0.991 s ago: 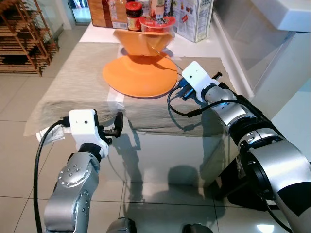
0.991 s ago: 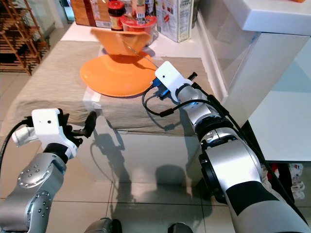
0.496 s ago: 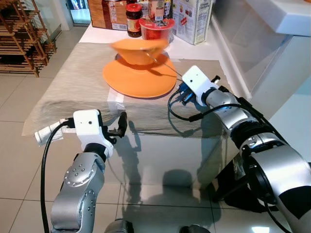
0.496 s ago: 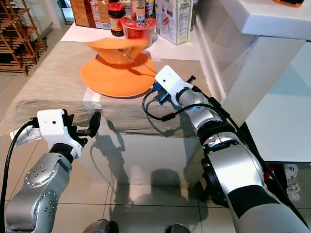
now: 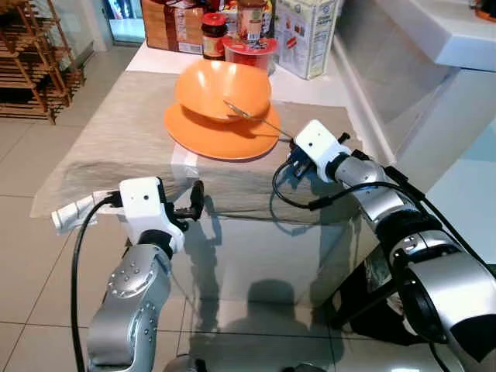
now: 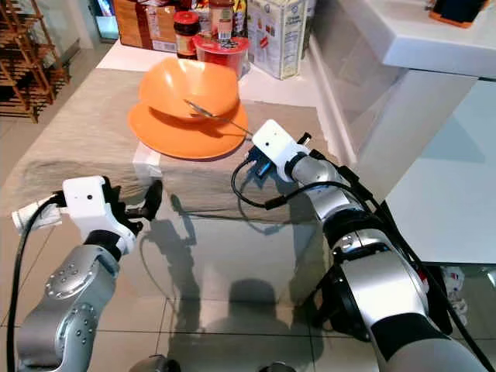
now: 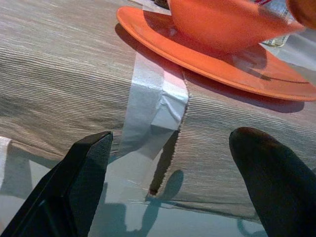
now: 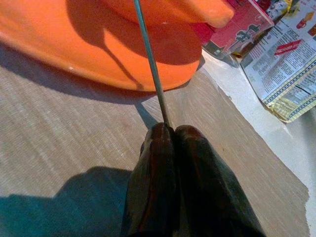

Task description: Setting the table

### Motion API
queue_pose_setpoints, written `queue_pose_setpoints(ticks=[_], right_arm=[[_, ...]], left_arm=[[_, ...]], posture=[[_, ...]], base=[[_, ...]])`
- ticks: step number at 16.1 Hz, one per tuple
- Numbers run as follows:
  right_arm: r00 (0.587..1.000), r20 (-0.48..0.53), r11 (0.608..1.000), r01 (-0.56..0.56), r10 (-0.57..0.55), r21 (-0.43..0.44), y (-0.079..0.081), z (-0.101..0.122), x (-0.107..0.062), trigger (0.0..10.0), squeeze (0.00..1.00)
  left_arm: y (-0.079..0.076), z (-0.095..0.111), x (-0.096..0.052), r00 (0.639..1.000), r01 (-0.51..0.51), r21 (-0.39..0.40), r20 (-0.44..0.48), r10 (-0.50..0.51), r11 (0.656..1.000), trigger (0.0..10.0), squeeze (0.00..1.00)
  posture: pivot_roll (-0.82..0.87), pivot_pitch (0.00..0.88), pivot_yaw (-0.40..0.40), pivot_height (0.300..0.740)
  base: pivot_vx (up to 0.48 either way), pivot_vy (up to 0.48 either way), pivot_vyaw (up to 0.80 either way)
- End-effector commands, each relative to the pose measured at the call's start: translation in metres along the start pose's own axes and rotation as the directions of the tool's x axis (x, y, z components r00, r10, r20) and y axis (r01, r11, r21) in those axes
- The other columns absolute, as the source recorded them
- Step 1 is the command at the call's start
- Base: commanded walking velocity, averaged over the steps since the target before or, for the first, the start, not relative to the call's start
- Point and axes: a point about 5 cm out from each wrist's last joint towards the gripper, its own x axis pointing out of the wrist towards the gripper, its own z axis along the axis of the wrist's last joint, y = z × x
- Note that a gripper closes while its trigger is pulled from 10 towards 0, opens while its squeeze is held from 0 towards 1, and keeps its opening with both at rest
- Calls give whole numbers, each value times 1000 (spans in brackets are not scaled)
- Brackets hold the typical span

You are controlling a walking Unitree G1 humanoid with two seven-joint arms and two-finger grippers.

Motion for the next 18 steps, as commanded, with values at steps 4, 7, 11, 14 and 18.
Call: queue_pose_setpoints(ticks=[4, 7, 11, 14, 18], right_arm=[[976, -14, 976, -216, 216, 16, 28, -15, -7, 0, 0], [979, 49, 979, -200, 198, 39, 21, -8, -9, 0, 0], [980, 192, 979, 19, -59, 201, 5, 11, -12, 0, 0], [945, 265, 940, 97, -190, 329, 14, 18, -21, 0, 0], [868, 356, 901, 201, -345, 384, 21, 31, -42, 0, 0]], left_arm=[[-4, 4, 8, 1000, 9, -22, 25, -8, 1000, 10000, 0], [-3, 5, 13, 999, 12, -21, 35, -11, 1000, 10000, 0], [0, 8, 21, 999, 22, 11, 49, -23, 1000, 10000, 0], [0, 9, 26, 998, 34, 31, 58, -36, 999, 10000, 0], [1, 8, 29, 997, 39, 76, 59, -43, 996, 10000, 0]], posture=[[12, 16, -49, 731], [14, 0, -51, 731], [4, 0, -35, 731], [-8, 0, -23, 731], [-24, 0, -9, 731]], base=[[0, 0, 0], [0, 0, 0], [0, 0, 0], [0, 0, 0], [0, 0, 0]])
